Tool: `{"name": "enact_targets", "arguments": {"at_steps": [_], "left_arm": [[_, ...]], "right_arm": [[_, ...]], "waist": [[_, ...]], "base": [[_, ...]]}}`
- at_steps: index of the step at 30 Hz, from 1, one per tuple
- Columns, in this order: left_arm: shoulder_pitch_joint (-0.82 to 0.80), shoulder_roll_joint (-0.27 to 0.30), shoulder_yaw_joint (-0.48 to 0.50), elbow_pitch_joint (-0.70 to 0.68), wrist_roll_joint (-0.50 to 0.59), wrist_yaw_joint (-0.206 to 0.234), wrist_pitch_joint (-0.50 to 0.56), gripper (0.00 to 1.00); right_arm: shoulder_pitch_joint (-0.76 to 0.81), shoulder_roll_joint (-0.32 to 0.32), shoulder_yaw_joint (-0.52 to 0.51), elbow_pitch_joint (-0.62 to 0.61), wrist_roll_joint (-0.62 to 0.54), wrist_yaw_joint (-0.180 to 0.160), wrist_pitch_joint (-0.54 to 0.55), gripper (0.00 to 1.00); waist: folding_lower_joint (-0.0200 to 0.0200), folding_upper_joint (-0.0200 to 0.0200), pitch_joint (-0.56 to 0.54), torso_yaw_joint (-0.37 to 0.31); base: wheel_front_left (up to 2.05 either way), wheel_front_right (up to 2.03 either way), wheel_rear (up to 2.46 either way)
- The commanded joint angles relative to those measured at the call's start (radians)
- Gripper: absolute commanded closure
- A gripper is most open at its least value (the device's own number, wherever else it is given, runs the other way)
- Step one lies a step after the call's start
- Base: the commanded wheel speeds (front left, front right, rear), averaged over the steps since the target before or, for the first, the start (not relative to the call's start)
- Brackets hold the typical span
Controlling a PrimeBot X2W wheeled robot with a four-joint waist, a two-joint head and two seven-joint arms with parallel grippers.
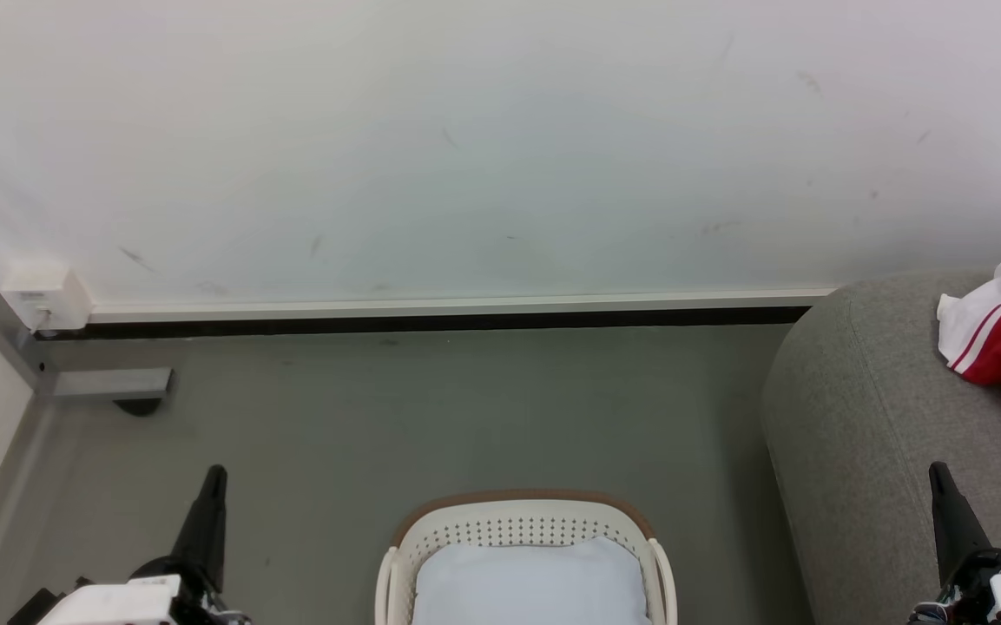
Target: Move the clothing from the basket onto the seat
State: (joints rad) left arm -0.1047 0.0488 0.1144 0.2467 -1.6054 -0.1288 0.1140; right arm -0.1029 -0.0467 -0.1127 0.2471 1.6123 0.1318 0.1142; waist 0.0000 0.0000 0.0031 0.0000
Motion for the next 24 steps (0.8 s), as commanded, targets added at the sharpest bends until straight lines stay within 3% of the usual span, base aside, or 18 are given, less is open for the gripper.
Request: {"name": "enact_targets", "arguments": {"at_steps": [1,24], "left_arm": [[-0.009,0.002,0.002,-0.004,-0.014,-0.004,0.004,1.0],[-0.009,0.002,0.002,-0.004,-0.014,-0.004,0.004,1.0]], "right_arm": [[-0.012,-0.007,-0.004,-0.005,0.001,-0.002,0.003,1.0],[-0.012,-0.007,-0.004,-0.005,0.001,-0.002,0.003,1.0]], "waist": [[0.0,0.0,0.0,0.0],[0.0,0.0,0.0,0.0]], "base": [[0.0,0.0,0.0],[0.0,0.0,0.0]]}}
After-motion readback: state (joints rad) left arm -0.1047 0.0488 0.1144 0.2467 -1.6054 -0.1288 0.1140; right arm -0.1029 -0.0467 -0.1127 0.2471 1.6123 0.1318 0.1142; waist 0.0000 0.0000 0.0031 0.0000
